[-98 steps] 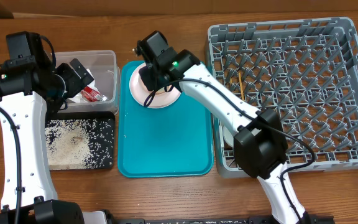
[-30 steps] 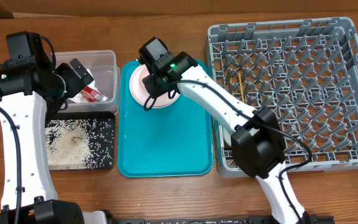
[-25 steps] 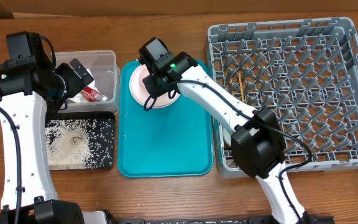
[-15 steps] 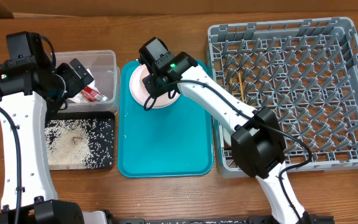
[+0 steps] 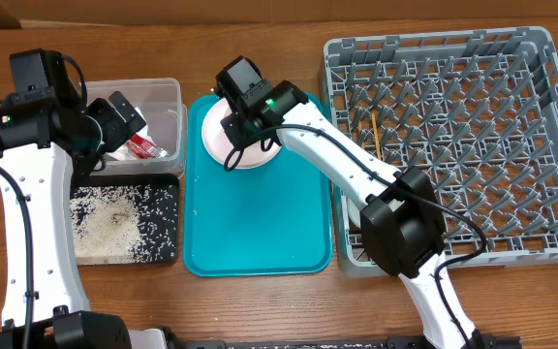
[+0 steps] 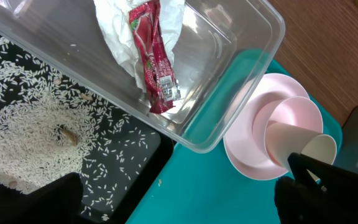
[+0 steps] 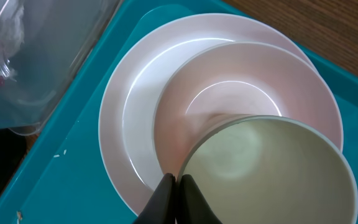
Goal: Sort waste into correct bins and load items into the dishwasher
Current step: 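Lower the right gripper and grip the white paper cup's rim, then lift the white cup and carry it to the rack's back corner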
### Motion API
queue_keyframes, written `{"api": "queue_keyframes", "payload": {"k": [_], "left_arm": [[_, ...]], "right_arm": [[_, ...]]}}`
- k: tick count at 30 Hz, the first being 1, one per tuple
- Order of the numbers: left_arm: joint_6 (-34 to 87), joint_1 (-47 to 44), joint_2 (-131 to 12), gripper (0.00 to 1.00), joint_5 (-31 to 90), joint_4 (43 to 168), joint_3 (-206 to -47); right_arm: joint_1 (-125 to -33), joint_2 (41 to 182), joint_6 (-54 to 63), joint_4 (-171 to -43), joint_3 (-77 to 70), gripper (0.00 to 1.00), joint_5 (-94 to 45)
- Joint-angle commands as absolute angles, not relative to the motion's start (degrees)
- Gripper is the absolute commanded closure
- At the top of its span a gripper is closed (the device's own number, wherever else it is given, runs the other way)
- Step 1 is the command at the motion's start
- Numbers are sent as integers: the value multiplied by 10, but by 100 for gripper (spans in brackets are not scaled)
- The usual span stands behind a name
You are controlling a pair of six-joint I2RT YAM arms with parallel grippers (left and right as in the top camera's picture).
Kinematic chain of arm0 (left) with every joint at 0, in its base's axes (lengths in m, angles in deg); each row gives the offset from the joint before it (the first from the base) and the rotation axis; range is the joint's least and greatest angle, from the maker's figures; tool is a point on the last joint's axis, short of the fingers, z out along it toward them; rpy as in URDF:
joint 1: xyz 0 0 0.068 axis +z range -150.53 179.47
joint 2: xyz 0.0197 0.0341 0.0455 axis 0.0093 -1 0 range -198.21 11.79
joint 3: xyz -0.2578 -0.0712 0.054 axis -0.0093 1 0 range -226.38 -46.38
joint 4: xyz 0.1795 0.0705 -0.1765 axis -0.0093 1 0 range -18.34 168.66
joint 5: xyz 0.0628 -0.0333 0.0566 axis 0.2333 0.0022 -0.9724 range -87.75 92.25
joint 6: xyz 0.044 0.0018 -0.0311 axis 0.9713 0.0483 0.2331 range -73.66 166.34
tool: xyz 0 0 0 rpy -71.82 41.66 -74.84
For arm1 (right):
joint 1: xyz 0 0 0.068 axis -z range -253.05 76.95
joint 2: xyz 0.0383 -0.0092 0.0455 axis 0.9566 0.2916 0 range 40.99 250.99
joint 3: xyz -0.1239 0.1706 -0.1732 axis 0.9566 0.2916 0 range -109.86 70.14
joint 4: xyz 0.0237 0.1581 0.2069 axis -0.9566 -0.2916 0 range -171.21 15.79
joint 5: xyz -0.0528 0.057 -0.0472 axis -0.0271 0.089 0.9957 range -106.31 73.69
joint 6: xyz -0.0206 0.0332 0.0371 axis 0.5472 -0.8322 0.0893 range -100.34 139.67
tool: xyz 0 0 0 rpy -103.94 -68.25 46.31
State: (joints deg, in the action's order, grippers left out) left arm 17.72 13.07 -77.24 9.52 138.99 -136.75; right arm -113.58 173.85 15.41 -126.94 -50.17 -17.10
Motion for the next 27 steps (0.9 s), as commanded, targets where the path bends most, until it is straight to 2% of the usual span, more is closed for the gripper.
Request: {"api": "queue_keyframes", "payload": {"k": [1, 27], "left_arm": [[172, 129, -763, 0, 95, 1389, -1376], [172, 129, -763, 0, 95, 1389, -1376]], "right_arm": [[-1134, 1738, 154, -1264, -499, 96, -168], [-1134, 1695, 154, -1259, -548, 96, -175]]}}
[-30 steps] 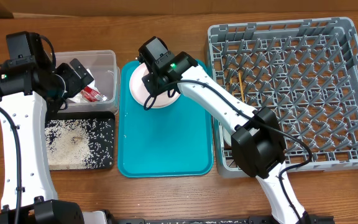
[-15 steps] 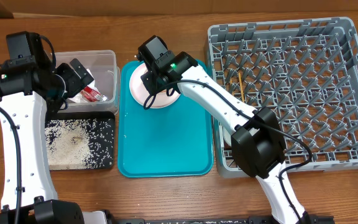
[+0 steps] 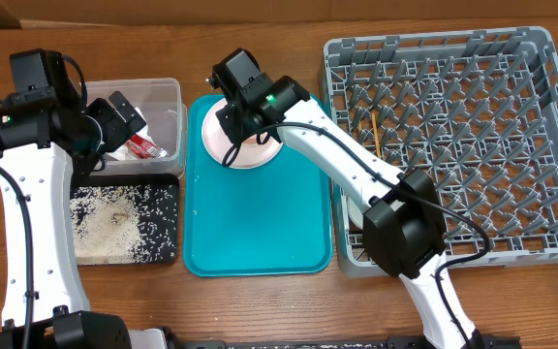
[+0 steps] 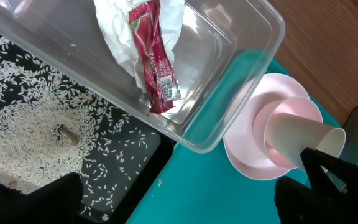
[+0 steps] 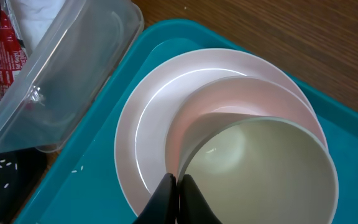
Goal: Sort waste into correct bins and load items into the dishwasher
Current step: 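Lift the white cup and carry it to the rack's back corner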
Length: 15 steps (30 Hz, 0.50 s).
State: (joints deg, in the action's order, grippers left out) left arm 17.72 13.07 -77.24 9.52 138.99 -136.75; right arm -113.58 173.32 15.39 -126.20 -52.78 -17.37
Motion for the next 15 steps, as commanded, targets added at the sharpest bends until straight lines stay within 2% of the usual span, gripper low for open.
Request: {"api": "queue_keyframes", "payload": {"k": [1, 15], "left_arm": [[172, 129, -763, 0, 95, 1389, -1376], [172, 129, -763, 0, 95, 1389, -1376]], "right_arm": [[-1134, 1692, 154, -1259, -548, 96, -175], [-1105, 1595, 165, -1259, -565, 96, -164]]}}
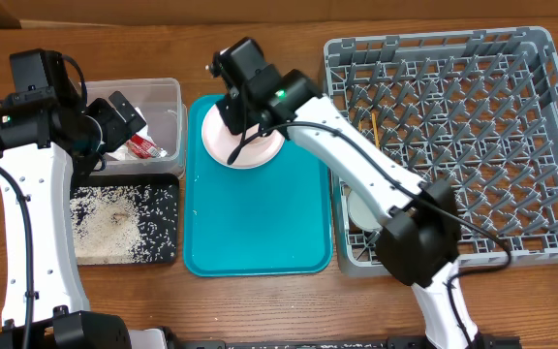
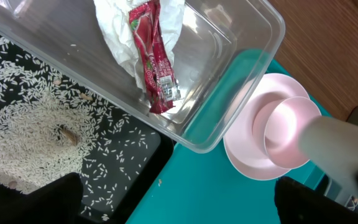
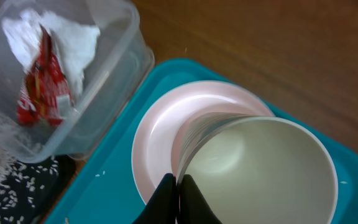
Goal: Sort waste into correct bins and load items into the dishwasher
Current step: 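Lift the white cup and carry it to the rack's back corner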
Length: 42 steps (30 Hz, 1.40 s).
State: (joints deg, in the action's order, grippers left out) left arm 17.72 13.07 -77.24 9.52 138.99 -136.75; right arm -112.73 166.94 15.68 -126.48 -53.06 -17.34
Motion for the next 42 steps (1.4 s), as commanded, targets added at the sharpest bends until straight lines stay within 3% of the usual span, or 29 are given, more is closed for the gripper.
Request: {"api": "queue_keyframes", "payload": {"k": [1, 5, 9, 14, 22, 42], "left_arm": [[172, 129, -763, 0, 95, 1389, -1376], [172, 129, -763, 0, 95, 1389, -1376], [172, 130, -763, 0, 95, 1389, -1376], [172, 129, -763, 0, 95, 1389, -1376], [172, 129, -763, 0, 95, 1389, -1376], [172, 129, -763, 0, 95, 1389, -1376]], "right_arm": [[-1093, 1579, 165, -1260, -565, 96, -166], [-1036, 1545, 170, -1262, -565, 96, -253], [-943, 1543, 170, -1265, -564, 96, -442], [-820, 1578, 172, -1249, -562, 96, -701], [-712, 1669, 202, -1204, -557, 96, -951], [-672, 1803, 204, -1174, -540, 96, -948]]}}
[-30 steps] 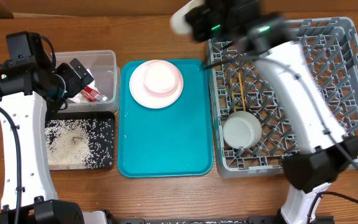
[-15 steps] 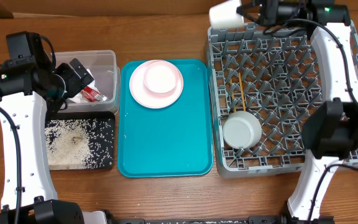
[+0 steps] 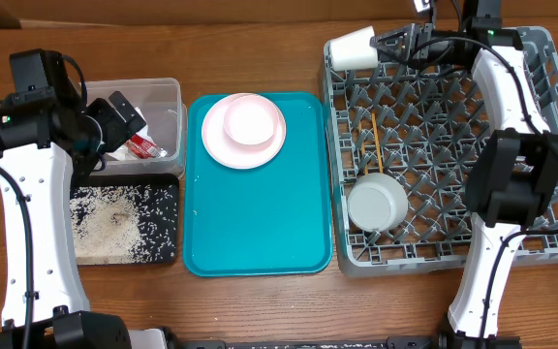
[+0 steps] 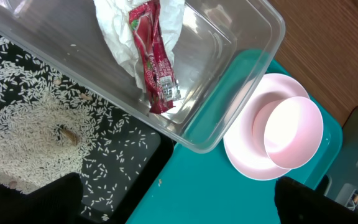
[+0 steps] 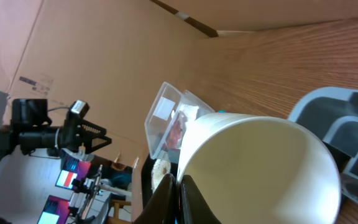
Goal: Sort waste into correct bins and load items into the dishwasher
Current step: 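Lift the white cup and carry it to the rack's back corner, then set the white cup upside down in the rack and release it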
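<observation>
A white paper cup (image 3: pixel 354 47) hangs tipped on its side over the far left corner of the grey dish rack (image 3: pixel 550 145). My right gripper (image 3: pixel 384 44) is shut on its rim. In the right wrist view the cup (image 5: pixel 253 168) fills the frame, with the right gripper (image 5: pixel 174 186) pinching its edge. A pink bowl (image 3: pixel 248 121) sits on a pink plate (image 3: pixel 223 145) on the teal tray (image 3: pixel 260 223). My left gripper (image 3: pixel 116 118) hovers open over the clear bin (image 3: pixel 168 97), holding nothing. Its view shows the bowl (image 4: pixel 293 132) and plate (image 4: pixel 244 155).
The clear bin holds a red wrapper (image 4: pixel 151 56) and crumpled white paper (image 4: pixel 114 25). A black tray of rice (image 3: pixel 124 223) lies in front of it. In the rack sit a pale bowl (image 3: pixel 376 202) and a wooden stick (image 3: pixel 376 145).
My right gripper, still shut on the cup, has gone from above the pink bowl on the tray to the rack's far left corner. The left arm has not moved.
The cup stood in the pink bowl with my right gripper shut on its rim. It was then tilted, then held above the bowl. Now it hangs over the rack's far left corner, and the bowl and plate remain on the tray.
</observation>
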### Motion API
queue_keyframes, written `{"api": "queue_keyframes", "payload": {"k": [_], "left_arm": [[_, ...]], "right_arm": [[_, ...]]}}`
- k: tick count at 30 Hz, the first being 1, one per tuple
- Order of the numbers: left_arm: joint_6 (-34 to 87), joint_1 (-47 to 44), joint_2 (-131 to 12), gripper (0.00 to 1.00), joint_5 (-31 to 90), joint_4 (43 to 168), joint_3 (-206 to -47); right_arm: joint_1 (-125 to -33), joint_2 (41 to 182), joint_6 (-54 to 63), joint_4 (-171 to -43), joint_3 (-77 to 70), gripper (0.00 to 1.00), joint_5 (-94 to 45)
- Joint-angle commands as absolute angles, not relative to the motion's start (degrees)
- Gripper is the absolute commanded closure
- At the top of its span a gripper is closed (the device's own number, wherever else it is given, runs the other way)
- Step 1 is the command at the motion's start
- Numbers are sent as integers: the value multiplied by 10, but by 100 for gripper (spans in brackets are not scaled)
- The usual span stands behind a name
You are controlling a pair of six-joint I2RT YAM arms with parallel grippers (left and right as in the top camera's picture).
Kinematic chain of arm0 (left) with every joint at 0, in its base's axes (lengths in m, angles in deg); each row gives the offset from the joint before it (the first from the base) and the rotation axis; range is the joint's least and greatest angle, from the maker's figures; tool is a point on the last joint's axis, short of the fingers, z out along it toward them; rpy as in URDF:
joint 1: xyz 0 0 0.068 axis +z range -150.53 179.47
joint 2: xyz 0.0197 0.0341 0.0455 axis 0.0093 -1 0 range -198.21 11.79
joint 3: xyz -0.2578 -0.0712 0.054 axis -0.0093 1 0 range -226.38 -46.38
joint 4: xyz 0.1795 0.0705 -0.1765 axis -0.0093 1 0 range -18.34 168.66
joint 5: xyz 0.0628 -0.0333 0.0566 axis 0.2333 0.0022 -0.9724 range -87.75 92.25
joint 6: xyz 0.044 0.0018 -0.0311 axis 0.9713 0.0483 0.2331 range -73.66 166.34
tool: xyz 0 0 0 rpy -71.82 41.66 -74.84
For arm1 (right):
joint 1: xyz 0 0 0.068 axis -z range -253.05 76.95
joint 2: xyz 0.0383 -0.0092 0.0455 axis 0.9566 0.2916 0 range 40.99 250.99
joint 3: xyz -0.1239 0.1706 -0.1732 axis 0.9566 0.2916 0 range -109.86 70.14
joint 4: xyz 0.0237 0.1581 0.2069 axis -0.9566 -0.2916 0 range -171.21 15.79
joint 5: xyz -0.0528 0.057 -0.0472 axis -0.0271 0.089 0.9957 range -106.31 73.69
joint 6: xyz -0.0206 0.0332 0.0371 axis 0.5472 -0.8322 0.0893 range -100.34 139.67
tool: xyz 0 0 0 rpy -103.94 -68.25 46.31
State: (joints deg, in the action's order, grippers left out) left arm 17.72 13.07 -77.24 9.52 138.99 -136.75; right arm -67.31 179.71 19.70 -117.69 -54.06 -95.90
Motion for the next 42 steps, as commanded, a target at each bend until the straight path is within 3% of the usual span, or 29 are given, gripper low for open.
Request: {"api": "queue_keyframes", "payload": {"k": [1, 42], "left_arm": [[172, 129, -763, 0, 95, 1389, -1376], [172, 129, -763, 0, 95, 1389, -1376]], "right_arm": [[-672, 1805, 203, -1175, -540, 96, -940], [-671, 1822, 202, -1246, -539, 96, -751]]}}
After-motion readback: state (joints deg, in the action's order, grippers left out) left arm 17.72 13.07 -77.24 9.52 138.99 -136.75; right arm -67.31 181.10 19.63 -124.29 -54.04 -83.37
